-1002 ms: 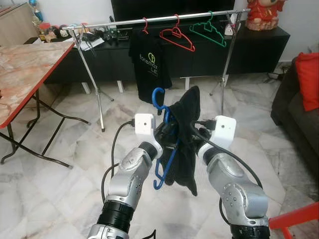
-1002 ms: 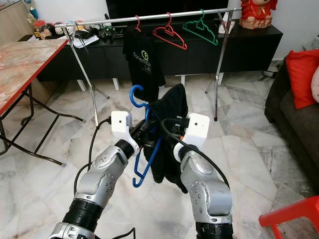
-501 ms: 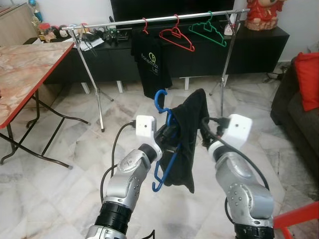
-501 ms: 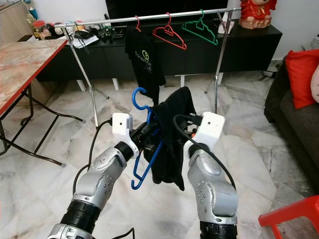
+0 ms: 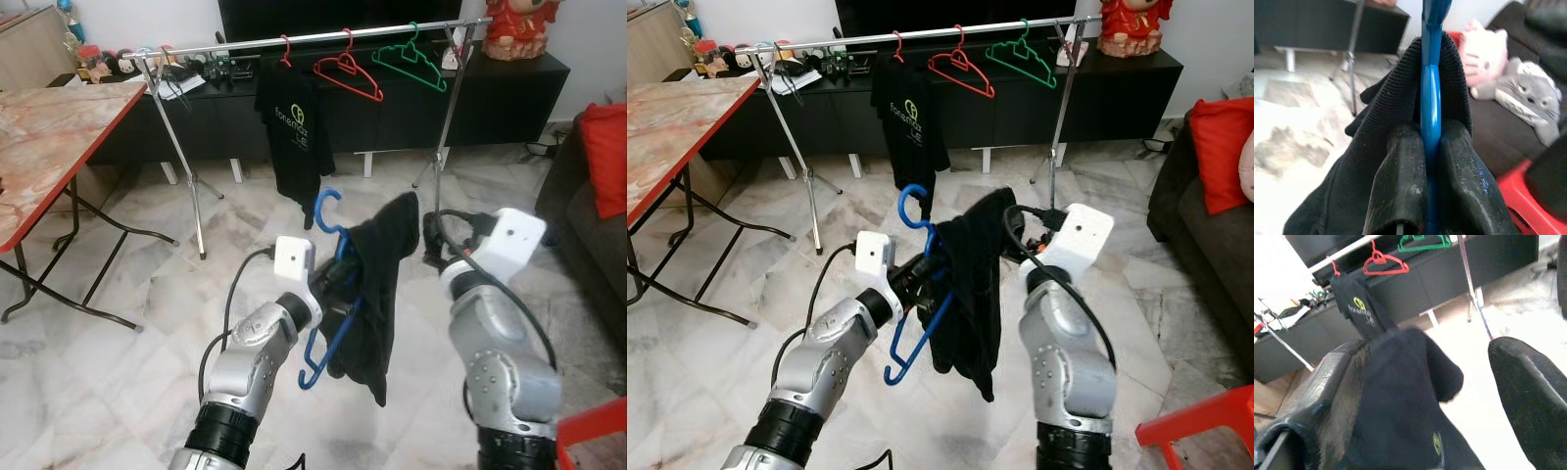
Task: Hang hanger
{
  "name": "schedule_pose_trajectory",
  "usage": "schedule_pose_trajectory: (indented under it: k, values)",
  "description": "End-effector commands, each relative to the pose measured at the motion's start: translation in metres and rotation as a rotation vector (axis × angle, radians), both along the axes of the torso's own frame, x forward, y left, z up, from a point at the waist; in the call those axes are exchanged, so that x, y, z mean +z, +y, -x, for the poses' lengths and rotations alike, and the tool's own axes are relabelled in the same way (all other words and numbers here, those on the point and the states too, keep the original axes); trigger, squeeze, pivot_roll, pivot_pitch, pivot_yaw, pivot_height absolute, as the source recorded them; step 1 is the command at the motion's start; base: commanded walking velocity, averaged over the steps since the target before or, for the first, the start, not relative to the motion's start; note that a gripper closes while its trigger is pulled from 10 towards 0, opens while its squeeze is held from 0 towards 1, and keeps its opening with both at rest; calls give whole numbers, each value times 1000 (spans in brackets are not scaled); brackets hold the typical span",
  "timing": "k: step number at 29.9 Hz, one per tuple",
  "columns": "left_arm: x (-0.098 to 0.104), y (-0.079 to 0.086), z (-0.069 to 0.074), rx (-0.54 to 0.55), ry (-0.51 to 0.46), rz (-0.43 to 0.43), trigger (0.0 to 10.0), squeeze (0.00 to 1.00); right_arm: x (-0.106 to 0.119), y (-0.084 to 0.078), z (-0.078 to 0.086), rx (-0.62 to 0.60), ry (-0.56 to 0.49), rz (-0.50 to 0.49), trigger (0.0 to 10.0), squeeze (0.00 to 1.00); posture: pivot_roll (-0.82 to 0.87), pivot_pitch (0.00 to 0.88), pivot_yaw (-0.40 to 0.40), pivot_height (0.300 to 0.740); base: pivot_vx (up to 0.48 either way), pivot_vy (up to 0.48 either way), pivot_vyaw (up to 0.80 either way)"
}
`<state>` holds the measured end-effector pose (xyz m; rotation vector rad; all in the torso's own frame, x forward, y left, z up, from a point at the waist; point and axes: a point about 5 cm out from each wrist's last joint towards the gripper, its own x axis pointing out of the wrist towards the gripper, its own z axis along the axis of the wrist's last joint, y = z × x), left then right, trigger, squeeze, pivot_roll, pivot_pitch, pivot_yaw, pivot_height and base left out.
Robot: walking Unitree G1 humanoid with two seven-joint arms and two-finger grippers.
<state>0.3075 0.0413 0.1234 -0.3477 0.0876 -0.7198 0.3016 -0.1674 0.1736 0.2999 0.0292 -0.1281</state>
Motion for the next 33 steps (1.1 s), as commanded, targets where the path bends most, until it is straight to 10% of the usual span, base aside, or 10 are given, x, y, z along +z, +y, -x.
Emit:
schedule_pose_trajectory:
  k: [1,16,33]
  values:
    - [11,-3,2,-50,-46,23,10000,0,8,1,-3,23,-33,25,10000,0,-72,0,67,740,0,0,0]
    - [11,-8,22,-325,-77,-35,10000,0,25,-28,-6,513,19,642,10000,0,-81,1,68,740,0,0,0]
    - [0,1,40,-574,-89,-159,10000,0,29,-66,3,873,94,816,10000,0,-96,3,59,740,0,0,0]
